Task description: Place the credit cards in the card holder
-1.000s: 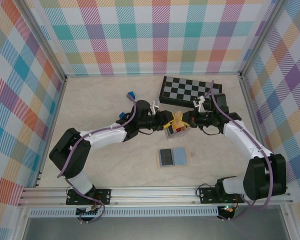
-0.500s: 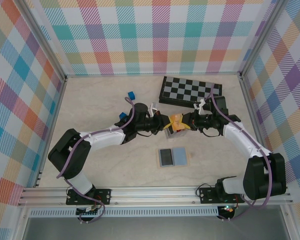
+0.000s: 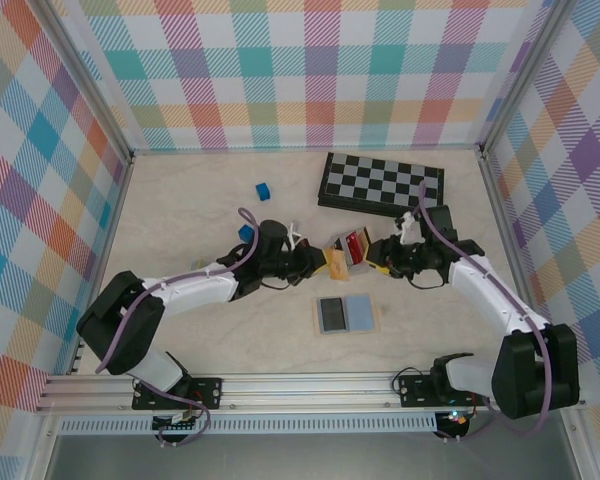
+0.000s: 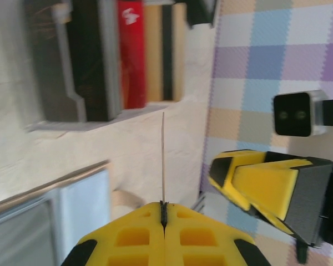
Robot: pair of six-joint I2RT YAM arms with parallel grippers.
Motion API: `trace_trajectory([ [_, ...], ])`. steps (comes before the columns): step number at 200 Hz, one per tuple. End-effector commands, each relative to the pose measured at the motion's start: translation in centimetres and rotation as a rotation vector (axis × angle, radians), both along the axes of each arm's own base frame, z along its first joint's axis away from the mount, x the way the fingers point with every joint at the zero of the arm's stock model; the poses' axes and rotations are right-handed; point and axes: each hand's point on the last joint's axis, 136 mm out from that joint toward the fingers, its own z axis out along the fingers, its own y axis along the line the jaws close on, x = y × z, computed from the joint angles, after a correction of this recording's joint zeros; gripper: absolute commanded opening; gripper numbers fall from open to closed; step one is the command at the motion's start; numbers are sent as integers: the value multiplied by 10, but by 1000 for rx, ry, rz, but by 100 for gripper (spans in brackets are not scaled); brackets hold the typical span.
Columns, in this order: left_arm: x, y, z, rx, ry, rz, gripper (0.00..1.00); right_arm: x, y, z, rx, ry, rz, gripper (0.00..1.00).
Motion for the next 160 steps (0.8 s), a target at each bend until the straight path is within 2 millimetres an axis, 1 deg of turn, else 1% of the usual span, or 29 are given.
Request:
trace_trajectory([
  [1, -26, 3, -23, 104, -2, -41, 0, -27, 3, -29, -97, 62, 60, 27],
  [19, -39, -3, -38, 162, -10, -72, 0, -42, 8, -50, -151, 107, 93, 25],
  [38, -48, -10, -49, 190, -17, -96, 0, -53, 9, -72, -181, 156, 117, 23],
  [56, -53, -16, -57, 196, -24, -120, 0, -57, 2, -90, -226, 194, 103, 22],
  [90, -61, -18, -71, 231, -36, -153, 0, -61, -9, -113, -294, 234, 90, 21],
  [107, -63, -18, -76, 248, -43, -162, 0, -61, -14, -121, -330, 246, 78, 21],
  [127, -66, -18, -82, 260, -38, -170, 0, -62, -22, -125, -377, 247, 70, 22],
  [142, -69, -19, -86, 267, -31, -177, 0, -63, -23, -126, -381, 249, 74, 23],
  [160, -72, -20, -91, 267, -24, -179, 0, -66, -26, -131, -397, 267, 69, 23],
])
